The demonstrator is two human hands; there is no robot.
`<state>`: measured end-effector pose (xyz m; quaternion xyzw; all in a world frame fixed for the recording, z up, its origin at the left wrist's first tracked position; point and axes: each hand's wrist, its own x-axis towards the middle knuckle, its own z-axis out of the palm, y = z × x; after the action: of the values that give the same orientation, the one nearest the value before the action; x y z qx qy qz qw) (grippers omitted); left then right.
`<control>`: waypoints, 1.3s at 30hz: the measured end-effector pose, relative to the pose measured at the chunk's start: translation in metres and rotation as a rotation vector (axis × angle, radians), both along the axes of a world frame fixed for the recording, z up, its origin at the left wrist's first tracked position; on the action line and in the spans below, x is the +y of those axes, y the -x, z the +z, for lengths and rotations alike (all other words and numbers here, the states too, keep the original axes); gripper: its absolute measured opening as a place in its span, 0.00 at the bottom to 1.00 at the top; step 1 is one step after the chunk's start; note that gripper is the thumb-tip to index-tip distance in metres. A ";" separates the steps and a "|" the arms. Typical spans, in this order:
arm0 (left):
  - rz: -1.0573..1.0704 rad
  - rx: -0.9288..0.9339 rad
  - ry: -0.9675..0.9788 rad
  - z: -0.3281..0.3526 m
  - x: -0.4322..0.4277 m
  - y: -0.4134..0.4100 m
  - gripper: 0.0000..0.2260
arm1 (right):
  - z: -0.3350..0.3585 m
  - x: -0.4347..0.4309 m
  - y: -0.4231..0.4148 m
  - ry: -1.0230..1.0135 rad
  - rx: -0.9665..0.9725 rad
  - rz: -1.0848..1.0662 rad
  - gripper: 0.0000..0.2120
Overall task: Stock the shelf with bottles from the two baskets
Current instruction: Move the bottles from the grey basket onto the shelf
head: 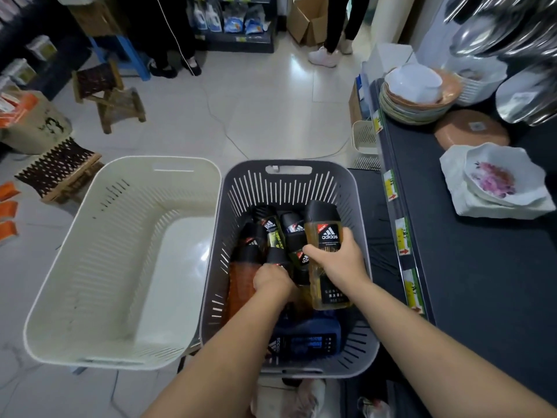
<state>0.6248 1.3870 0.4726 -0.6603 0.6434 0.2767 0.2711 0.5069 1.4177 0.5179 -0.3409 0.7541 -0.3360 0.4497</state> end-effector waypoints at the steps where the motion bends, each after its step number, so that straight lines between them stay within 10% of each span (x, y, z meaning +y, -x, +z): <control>1: 0.031 -0.013 0.005 0.002 0.001 0.000 0.24 | 0.000 0.000 0.000 0.000 0.008 0.001 0.26; 8: 0.619 0.239 -0.094 0.002 0.011 -0.001 0.48 | 0.011 0.004 -0.005 0.041 0.127 -0.021 0.33; 13: 0.901 0.708 -0.204 0.010 -0.001 -0.008 0.21 | 0.019 0.011 -0.005 0.072 0.228 0.007 0.28; 20: 0.571 0.797 0.086 0.053 -0.031 -0.032 0.46 | 0.038 0.015 -0.016 0.047 0.387 -0.154 0.27; 31: -0.087 0.827 0.495 0.137 -0.036 -0.068 0.23 | 0.088 0.050 -0.062 0.120 0.448 -0.547 0.29; 39: -0.372 1.264 0.468 0.212 0.018 -0.017 0.20 | 0.154 0.135 -0.069 0.280 0.586 -0.917 0.26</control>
<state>0.6422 1.4046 0.6842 -0.2928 0.8227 0.4110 -0.2617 0.5755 1.5526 0.6718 -0.1137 0.8668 -0.4852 -0.0201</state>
